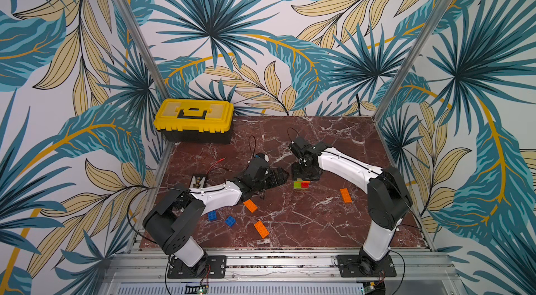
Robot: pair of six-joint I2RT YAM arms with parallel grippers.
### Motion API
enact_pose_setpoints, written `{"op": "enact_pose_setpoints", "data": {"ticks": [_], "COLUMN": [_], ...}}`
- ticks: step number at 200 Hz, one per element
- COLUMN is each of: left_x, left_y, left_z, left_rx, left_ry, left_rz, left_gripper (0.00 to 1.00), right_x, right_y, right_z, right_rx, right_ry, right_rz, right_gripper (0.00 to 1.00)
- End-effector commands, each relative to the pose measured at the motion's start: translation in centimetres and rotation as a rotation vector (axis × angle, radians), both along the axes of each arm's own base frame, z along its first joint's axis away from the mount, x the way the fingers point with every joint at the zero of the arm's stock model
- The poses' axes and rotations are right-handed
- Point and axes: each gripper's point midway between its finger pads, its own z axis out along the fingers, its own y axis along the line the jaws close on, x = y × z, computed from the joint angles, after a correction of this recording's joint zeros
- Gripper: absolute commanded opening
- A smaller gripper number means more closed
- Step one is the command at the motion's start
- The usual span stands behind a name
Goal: Assemble the number 5 with lego
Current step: Assemble the lego brick with the lego brick.
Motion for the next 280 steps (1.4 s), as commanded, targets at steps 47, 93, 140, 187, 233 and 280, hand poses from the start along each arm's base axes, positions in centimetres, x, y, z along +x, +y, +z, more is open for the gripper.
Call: {"op": "enact_pose_setpoints", "data": {"ticks": [47, 93, 140, 187, 233, 280], "left_x": [1.04, 1.00, 1.12, 1.17, 1.16, 1.14], "left_y": [-0.79, -0.47, -0.56, -0.40, -0.22, -0.18], "left_z": [2.15, 2.23, 2.26, 2.27, 2.40, 2.49], "left_rx": [-0.041, -0.035, -0.030, -0.018, -0.016, -0.014], "left_ry": [-0.037, -0.043, -0.047, -0.050, -0.050, -0.052], "left_rz": [0.002, 0.011, 0.009, 0.013, 0.017, 0.018], "left_gripper": [1.00, 1.00, 1.00, 1.00, 1.00, 1.00], "right_x": [-0.38, -0.34, -0.31, -0.22, -0.07, -0.03], "right_y": [-0.24, -0.14, -0.11, 0.16, -0.23, -0.64], "right_z": [-0.82, -0.82, -0.95, -0.92, -0.40, -0.76], "right_rx": [0.002, 0.009, 0.006, 0.005, -0.018, -0.043], "right_ry": [0.009, 0.010, 0.009, 0.013, -0.004, 0.000], "right_rz": [-0.021, -0.020, -0.019, -0.015, -0.018, -0.038], "right_gripper": [0.68, 0.68, 0.68, 0.68, 0.68, 0.68]}}
